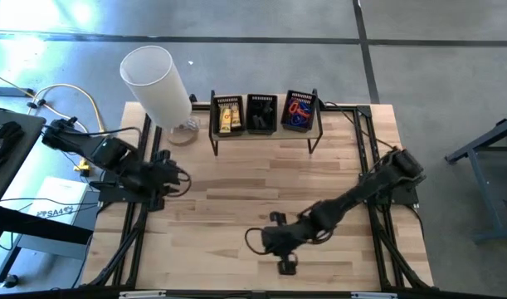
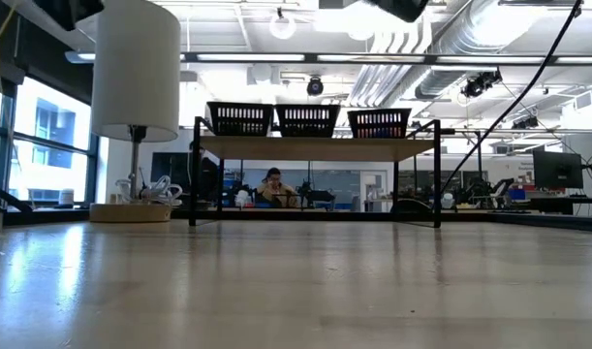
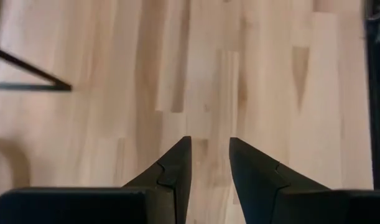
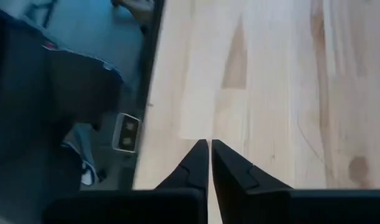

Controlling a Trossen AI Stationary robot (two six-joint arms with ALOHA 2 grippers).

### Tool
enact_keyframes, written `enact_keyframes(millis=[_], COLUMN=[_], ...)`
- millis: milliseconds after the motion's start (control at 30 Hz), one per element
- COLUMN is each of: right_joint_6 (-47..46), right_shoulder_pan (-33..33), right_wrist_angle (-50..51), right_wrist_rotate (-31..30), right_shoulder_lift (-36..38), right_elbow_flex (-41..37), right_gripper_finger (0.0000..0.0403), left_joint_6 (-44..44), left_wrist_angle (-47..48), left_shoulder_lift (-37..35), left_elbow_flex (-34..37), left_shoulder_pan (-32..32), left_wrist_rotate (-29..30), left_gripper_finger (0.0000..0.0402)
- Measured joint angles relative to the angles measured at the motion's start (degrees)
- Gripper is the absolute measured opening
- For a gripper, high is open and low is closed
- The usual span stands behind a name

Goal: Pick & Place Office Desk Supplies
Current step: Return to Home Position

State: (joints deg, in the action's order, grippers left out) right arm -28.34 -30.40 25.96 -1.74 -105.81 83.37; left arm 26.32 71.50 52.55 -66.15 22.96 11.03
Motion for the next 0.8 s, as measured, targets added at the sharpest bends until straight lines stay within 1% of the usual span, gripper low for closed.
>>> enact_keyframes(millis=[100, 200, 300, 367, 433, 633, 700, 800], right_joint_6=[2.9, 6.5, 7.2, 7.7, 8.1, 9.1, 8.8, 6.7], right_shoulder_pan=[-0.2, -1.2, -1.7, -1.7, -1.4, 1.1, 1.9, 2.8], right_wrist_angle=[6.0, 10.3, 8.9, 5.2, 0.2, -23.4, -29.6, -35.5], right_wrist_rotate=[-0.7, -2.2, -3.9, -4.1, -4.5, -6.0, -7.1, -7.8], right_shoulder_lift=[4.8, 9.7, 16.5, 22.0, 28.1, 46.4, 51.2, 57.0], right_elbow_flex=[0.0, -0.7, -5.2, -10.3, -17.3, -40.9, -47.7, -56.5], right_gripper_finger=[0.0004, 0.0002, 0.0002, 0.0002, 0.0002, 0.0002, 0.0002, 0.0002], left_joint_6=[-0.2, -0.5, 0.7, 0.7, -0.2, -7.9, -9.8, -12.7], left_wrist_angle=[-1.7, -2.3, -5.9, -8.7, -12.8, -26.1, -30.6, -35.4], left_shoulder_lift=[-3.0, -6.6, -10.8, -13.2, -16.0, -22.9, -24.3, -25.1], left_elbow_flex=[3.6, 6.6, 9.4, 11.4, 13.7, 22.9, 26.3, 30.9], left_shoulder_pan=[3.4, 6.5, 8.9, 10.1, 11.3, 13.1, 13.1, 13.1], left_wrist_rotate=[1.7, 8.0, 13.8, 14.8, 14.8, 14.8, 14.8, 14.8], left_gripper_finger=[0.0101, 0.0101, 0.0101, 0.0101, 0.0101, 0.0101, 0.0101, 0.0101])
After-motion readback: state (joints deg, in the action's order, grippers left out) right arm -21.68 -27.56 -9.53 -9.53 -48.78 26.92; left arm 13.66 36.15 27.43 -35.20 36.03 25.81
